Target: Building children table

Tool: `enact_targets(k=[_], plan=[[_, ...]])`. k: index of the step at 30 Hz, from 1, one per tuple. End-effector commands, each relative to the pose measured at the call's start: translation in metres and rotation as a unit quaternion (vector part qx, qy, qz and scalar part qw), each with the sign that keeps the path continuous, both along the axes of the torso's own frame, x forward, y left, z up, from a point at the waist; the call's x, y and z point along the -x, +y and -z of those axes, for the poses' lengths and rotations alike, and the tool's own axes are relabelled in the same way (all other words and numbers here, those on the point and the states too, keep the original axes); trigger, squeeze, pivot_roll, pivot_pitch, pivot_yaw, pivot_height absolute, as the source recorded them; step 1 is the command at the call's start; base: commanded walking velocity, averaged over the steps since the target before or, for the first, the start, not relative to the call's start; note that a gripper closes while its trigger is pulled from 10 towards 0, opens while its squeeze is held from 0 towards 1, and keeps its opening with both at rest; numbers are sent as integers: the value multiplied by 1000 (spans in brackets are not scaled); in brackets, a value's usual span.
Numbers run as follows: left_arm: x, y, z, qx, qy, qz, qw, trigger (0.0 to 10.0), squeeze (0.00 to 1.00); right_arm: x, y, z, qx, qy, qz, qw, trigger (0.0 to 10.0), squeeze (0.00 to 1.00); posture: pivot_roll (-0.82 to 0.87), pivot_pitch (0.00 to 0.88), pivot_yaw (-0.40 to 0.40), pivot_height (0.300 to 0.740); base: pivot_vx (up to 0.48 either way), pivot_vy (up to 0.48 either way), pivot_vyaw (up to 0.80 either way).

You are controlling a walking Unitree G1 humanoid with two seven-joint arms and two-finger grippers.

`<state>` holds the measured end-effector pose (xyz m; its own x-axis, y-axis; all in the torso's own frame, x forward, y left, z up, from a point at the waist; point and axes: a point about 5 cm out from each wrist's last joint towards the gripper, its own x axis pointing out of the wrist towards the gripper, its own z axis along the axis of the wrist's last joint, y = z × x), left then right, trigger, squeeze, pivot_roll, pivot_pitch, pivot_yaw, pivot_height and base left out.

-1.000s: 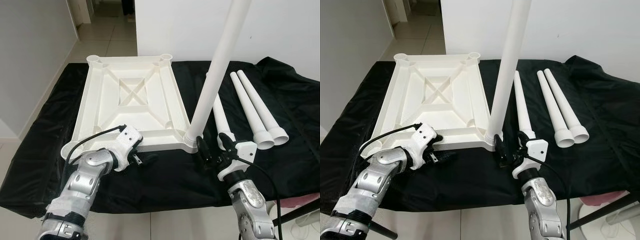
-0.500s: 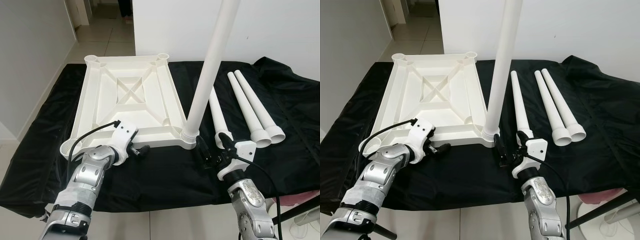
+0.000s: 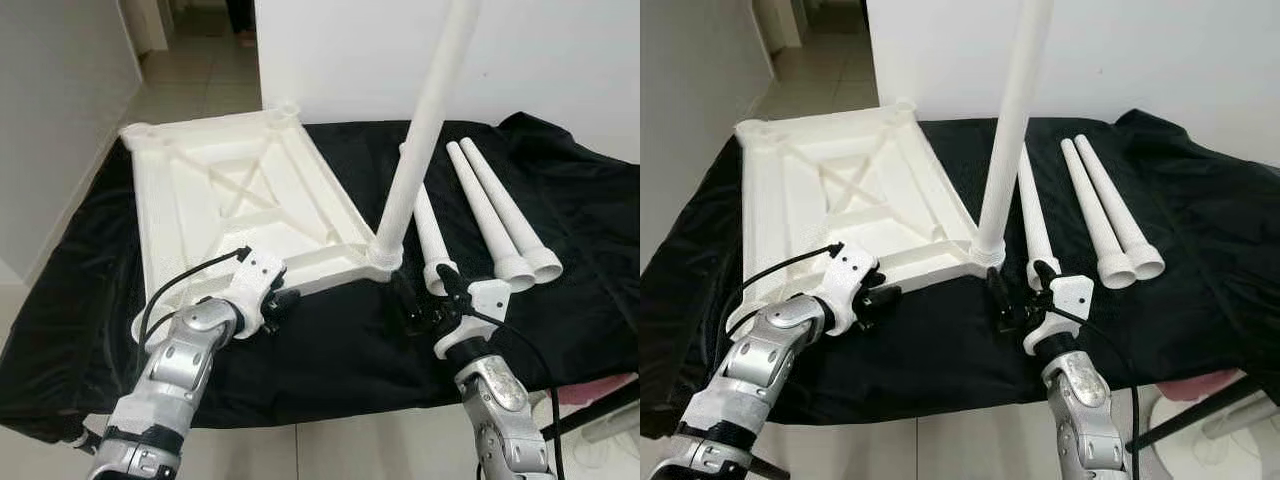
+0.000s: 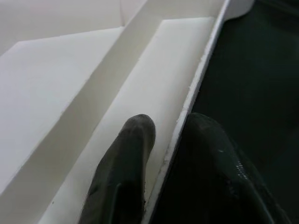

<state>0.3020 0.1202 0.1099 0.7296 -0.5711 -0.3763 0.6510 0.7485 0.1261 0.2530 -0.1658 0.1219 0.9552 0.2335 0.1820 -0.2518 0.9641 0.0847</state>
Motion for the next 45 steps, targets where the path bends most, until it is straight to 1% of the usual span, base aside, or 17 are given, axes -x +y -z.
enact_targets(k=[1,3,9,10,12,13,16,17,18,19,22,24,27,28,37,41,45], plan=[[8,24,25,-34,45,-96,994,0,0,0,0,4,0,11,-2,1000,10000,0,-16,20,-9,740,0,0,0],[14,25,27,-29,49,-109,992,0,0,0,0,5,1,12,-2,1000,10000,0,-14,21,-11,740,0,0,0],[16,23,27,-18,49,-122,991,0,0,-2,0,5,1,12,-3,1000,10000,0,-3,20,-22,740,0,0,0],[14,15,24,-13,38,-109,993,9255,0,-4,1,5,3,12,-8,1000,10000,0,1,19,-28,740,0,0,0],[13,11,22,-12,32,-102,994,9255,0,-4,1,5,4,12,-9,1000,10000,0,1,19,-28,740,0,0,0],[13,7,21,-14,26,-89,996,10000,0,-5,1,5,5,12,-10,1000,10000,0,1,19,-29,740,0,0,0],[13,1,20,-10,23,-72,997,10000,0,-6,1,4,7,12,-11,1000,10000,0,-1,18,-30,740,0,0,0],[14,-2,19,0,23,-69,997,10000,427,-7,1,4,8,11,-11,1000,10000,0,-3,18,-29,740,0,0,0],[14,-2,19,0,23,-69,997,10000,427,-7,1,4,8,11,-11,1000,10000,0,-3,18,-29,740,0,0,0],[15,-4,18,15,27,-64,997,10000,1000,-7,1,3,9,10,-10,1000,10000,0,-6,17,-29,740,0,0,0],[21,-11,15,30,28,-32,999,10000,1000,-8,0,3,10,10,-9,1000,10000,0,-7,17,-28,740,0,0,0],[23,-17,9,20,-4,-4,1000,10000,1000,-8,0,3,11,9,-6,1000,10000,0,-7,17,-27,740,0,0,0],[24,-19,6,14,-24,9,1000,10000,1000,-8,0,3,11,9,-4,1000,10000,0,-7,17,-27,740,0,0,0],[26,-21,1,18,-45,25,999,10000,0,-9,1,4,10,9,-2,1000,10000,0,-7,15,-27,740,0,0,0],[35,-11,-25,62,-121,94,986,10000,0,-15,6,5,5,11,16,1000,10000,0,2,7,-42,740,0,0,0],[37,-6,-29,75,-117,105,985,10000,0,-16,6,4,5,11,21,1000,10000,0,4,5,-44,740,0,0,0],[30,13,-34,65,-126,92,986,10000,0,-22,5,3,7,10,36,999,10000,0,8,2,-46,740,0,0,0]])
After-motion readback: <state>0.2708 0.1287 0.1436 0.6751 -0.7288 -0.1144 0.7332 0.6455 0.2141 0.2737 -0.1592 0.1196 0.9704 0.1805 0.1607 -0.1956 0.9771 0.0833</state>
